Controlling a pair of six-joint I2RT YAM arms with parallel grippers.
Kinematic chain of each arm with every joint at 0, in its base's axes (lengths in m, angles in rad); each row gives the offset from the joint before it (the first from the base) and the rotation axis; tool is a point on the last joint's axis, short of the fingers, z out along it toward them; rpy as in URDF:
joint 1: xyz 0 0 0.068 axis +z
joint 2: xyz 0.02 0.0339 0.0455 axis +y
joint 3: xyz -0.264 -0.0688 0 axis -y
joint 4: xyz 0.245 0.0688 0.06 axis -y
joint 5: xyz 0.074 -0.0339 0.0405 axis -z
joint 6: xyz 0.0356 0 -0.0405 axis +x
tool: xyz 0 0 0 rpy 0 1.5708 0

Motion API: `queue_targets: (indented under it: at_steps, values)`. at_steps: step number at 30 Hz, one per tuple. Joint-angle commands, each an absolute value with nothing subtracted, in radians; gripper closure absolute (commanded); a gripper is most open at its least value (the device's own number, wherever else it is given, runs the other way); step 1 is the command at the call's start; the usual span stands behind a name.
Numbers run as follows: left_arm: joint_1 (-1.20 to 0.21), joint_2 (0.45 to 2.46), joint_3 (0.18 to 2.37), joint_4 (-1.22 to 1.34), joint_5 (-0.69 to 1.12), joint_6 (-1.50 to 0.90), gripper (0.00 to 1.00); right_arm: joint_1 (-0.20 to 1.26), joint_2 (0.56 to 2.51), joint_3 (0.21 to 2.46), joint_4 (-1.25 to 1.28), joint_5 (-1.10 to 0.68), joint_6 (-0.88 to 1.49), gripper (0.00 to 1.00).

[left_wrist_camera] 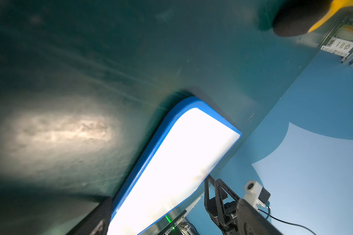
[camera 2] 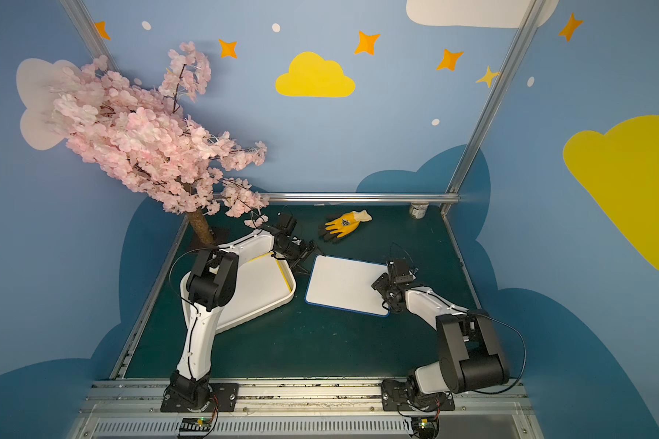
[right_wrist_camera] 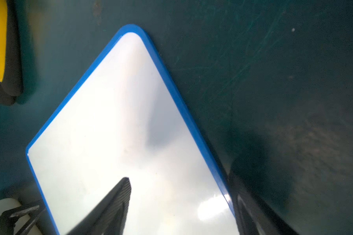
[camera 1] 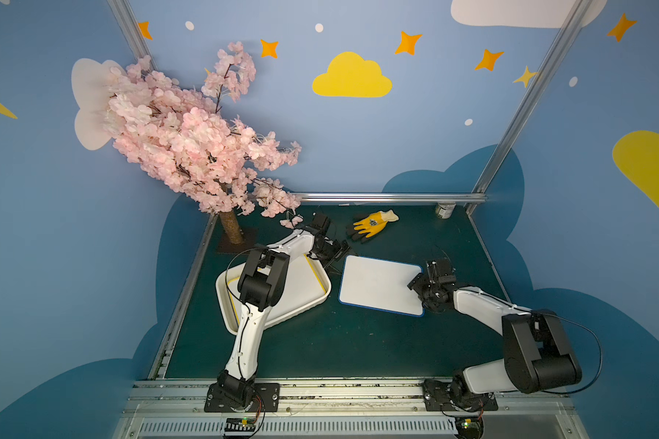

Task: Put the whiteboard into the storage box
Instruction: Pick up the whiteboard at the center of the board.

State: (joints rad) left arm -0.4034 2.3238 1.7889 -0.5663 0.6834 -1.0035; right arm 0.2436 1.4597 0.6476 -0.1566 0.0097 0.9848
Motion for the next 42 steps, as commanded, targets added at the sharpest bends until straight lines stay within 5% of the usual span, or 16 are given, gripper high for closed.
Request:
queue_targets:
  at_steps: [1, 14, 26, 32, 42]
  values:
    - [-0.471, 2.402, 1.828, -0.615, 0.805, -0.974, 0.05, 0.269, 1.550, 0.573, -0.145, -0.261, 1.052, 0.23]
    - [-0.495, 2.545, 2.085, -0.974, 0.475, -0.572, 0.05, 0.256, 1.539, 0.607, -0.204, -0.201, 1.010, 0.23]
    - [-0.602, 2.572, 2.126, -1.003, 0.130, -0.398, 0.03, 0.300, 1.603, 0.655, -0.269, -0.088, 0.938, 0.23]
    - [-0.624, 2.574, 2.125, -0.960, 0.219, -0.398, 0.03, 0.334, 1.624, 0.667, -0.283, -0.070, 0.898, 0.23]
    - [-0.584, 2.516, 2.000, -0.722, 0.615, -0.637, 0.04, 0.335, 1.657, 0.635, -0.213, -0.164, 0.890, 0.23]
